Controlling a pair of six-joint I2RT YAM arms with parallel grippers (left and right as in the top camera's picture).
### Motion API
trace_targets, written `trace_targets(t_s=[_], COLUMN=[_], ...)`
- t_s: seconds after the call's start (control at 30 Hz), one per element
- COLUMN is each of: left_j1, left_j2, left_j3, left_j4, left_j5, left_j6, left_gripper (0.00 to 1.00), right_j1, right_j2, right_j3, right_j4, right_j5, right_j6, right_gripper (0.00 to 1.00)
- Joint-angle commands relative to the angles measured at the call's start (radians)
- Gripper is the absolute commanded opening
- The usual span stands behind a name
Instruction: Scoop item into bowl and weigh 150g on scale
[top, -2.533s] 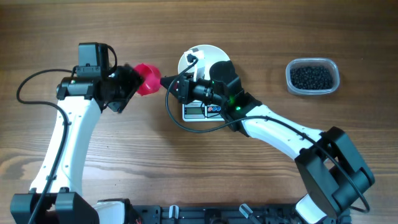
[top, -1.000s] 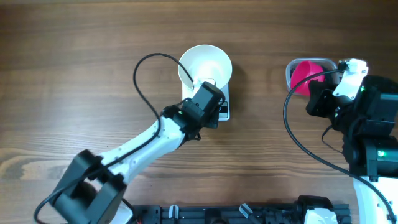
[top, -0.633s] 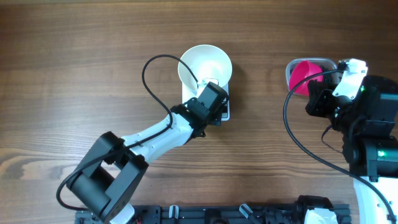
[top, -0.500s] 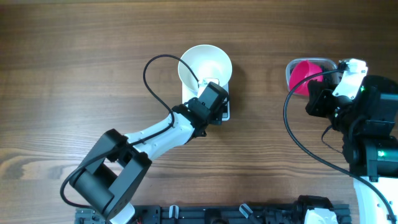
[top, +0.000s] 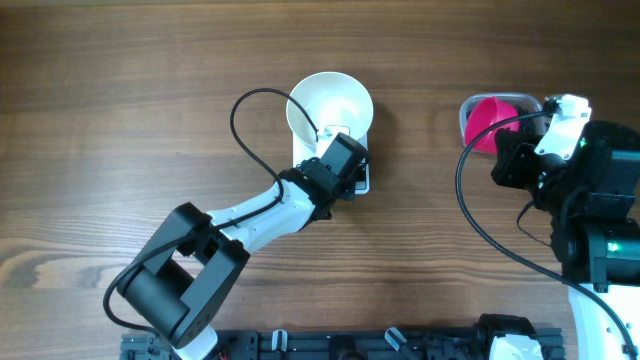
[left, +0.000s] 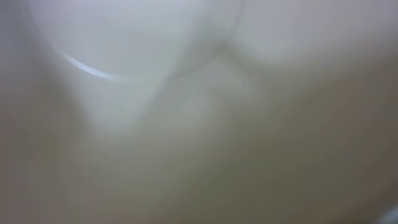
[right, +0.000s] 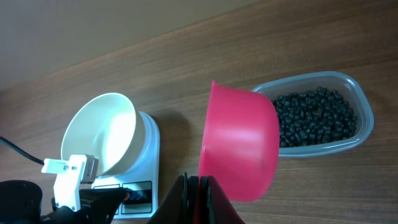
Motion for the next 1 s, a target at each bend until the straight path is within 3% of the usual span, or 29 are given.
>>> trace_targets(t_s=[0.0,0.97], left_j1=[0.000,0.000], left_j2=[0.020,0.020], left_j3=[-0.005,-0.005], left_j4=[-0.005,-0.026], left_j5=[0.005,0.039], left_j6=[-0.016,0.002], left_gripper=[0.04,0.04], right_j1=[-0.003,-0.003], right_j2=[0.000,0.000], right_j3=[-0.002,-0.002], right_j4=[0.006,0.005], right_j5=[-0.018,-0.035], right_j6=[0.008,0.010], right_gripper=[0.04,0.04])
